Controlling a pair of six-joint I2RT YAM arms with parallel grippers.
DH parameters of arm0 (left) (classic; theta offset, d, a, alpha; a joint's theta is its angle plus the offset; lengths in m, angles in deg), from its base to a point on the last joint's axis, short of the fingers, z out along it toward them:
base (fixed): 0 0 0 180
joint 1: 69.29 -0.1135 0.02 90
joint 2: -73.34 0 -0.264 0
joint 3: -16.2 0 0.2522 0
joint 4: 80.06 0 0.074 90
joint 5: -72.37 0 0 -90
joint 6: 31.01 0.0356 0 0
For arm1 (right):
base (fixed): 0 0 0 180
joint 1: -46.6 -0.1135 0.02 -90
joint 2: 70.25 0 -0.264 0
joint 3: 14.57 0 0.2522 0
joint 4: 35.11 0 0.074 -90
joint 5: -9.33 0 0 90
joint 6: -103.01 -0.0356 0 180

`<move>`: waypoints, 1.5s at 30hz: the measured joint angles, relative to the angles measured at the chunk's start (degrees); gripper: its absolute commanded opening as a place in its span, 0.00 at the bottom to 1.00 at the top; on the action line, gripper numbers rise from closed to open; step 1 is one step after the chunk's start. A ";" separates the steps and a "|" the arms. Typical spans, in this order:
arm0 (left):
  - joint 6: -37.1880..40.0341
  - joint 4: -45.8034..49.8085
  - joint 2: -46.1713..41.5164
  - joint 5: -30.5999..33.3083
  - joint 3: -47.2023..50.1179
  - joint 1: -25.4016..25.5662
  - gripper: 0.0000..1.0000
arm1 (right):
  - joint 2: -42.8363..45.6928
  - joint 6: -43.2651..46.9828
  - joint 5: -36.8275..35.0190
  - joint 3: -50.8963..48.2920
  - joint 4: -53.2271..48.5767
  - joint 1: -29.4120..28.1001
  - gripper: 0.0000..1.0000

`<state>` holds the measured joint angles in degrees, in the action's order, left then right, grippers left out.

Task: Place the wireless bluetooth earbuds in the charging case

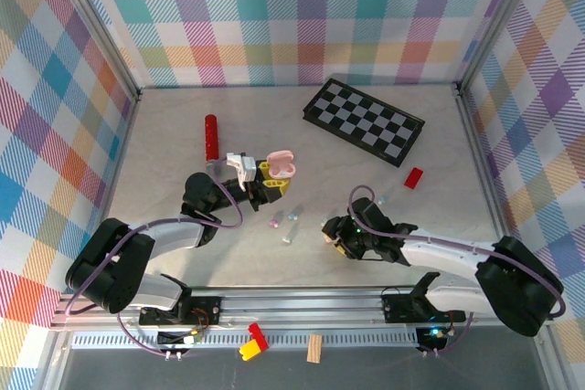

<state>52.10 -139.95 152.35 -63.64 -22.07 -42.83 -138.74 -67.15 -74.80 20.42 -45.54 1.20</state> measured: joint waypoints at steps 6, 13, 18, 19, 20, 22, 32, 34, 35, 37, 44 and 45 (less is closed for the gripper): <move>0.00 0.00 0.00 -0.02 0.00 -0.04 0.37 | -2.27 0.00 0.44 1.40 3.15 -0.04 0.53; 0.00 0.00 0.00 -0.02 0.00 -0.04 0.37 | -4.13 0.00 0.66 1.40 4.48 -0.04 0.53; 0.00 0.00 0.00 -0.02 0.00 -0.04 0.38 | -4.63 0.02 0.83 1.40 4.79 -0.04 0.53; -0.02 0.00 0.00 -0.02 0.00 -0.04 0.37 | -4.76 0.04 0.81 1.40 4.81 -0.04 0.53; -0.02 0.00 0.00 -0.02 0.00 -0.04 0.37 | -5.01 0.09 0.83 1.40 4.81 -0.04 0.53; -0.17 0.00 0.00 -0.02 0.00 -0.04 0.37 | -5.64 0.31 0.87 1.51 4.83 -0.04 0.53; -0.74 0.00 0.00 -0.07 0.00 -0.04 0.37 | -8.61 1.29 1.75 2.27 6.05 -0.02 0.44; -0.85 0.00 -0.02 -0.07 0.00 -0.04 0.37 | -8.87 1.31 1.79 2.38 5.99 0.00 0.41; -0.85 0.00 -0.02 -0.07 0.00 -0.04 0.37 | -9.03 1.29 1.88 2.47 5.75 0.02 0.39; -0.85 0.02 -0.02 -0.07 0.00 -0.04 0.37 | -9.31 1.29 1.90 2.49 5.53 0.07 0.36; -0.87 0.02 -0.42 -0.22 0.00 -0.04 0.37 | -9.86 0.98 1.68 2.71 4.26 0.07 0.25; -0.87 0.02 -0.50 -0.28 0.00 -0.04 0.37 | -9.90 0.83 1.57 2.73 4.07 0.07 0.24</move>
<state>51.22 -139.93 151.84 -63.93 -22.07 -42.87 -148.64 -66.32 -73.23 23.16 -41.47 1.26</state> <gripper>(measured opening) 0.373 0.259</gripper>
